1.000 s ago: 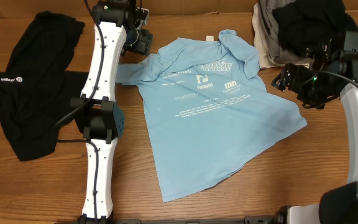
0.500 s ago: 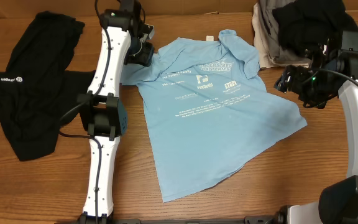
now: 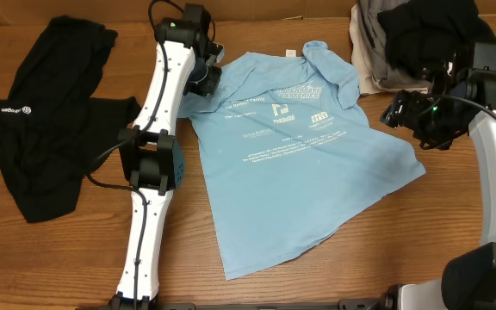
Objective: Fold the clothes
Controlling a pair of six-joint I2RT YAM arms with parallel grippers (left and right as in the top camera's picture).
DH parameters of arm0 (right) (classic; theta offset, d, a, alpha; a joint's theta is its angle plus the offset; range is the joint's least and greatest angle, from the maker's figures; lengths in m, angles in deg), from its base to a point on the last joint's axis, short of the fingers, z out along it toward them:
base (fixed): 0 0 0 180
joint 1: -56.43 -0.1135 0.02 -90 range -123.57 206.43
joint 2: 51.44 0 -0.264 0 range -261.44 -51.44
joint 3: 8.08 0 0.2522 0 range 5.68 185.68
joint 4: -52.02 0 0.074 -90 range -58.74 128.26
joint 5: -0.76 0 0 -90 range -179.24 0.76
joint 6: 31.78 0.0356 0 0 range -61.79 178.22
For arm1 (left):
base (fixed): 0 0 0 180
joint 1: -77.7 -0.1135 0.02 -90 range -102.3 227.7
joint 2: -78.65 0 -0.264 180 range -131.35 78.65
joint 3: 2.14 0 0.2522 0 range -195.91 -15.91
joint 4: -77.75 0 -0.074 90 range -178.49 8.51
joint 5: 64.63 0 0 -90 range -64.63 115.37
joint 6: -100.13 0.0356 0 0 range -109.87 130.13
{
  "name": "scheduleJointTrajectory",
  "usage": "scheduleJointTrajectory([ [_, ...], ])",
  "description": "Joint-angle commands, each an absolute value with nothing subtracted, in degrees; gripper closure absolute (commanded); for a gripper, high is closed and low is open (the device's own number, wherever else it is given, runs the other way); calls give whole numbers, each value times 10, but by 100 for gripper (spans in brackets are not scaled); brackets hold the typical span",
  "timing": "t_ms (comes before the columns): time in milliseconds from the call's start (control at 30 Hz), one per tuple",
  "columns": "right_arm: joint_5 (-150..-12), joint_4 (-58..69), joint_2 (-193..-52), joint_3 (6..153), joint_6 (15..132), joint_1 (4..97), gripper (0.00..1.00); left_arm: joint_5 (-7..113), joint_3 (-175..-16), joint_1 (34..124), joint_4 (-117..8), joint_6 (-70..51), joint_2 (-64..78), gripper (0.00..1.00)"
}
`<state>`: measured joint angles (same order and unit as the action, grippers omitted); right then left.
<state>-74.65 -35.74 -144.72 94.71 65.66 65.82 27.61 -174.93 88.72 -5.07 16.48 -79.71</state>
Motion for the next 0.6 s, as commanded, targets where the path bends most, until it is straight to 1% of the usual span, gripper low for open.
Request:
scheduleJointTrajectory([
  [0, -750, -358, -1448, 957, 653, 658, 20, 243, -1787, 872, -33, 69, -806, 96],
  [133, -740, -367, -1448, 957, 653, 657, 22, 243, -1851, 849, 5, -1, -802, 96],
  [200, -735, -376, -1448, 957, 652, 652, 24, 244, -1887, 838, 22, -10, -796, 96],
  [333, -737, -390, -1448, 954, 640, 620, 24, 229, -1961, 826, 54, -20, -773, 96],
  [433, -737, -388, -1449, 945, 640, 585, 24, 179, -1960, 820, 61, -33, -732, 96],
  [567, -735, -388, -1449, 930, 644, 538, 24, 171, -1960, 808, 75, -32, -693, 96],
])
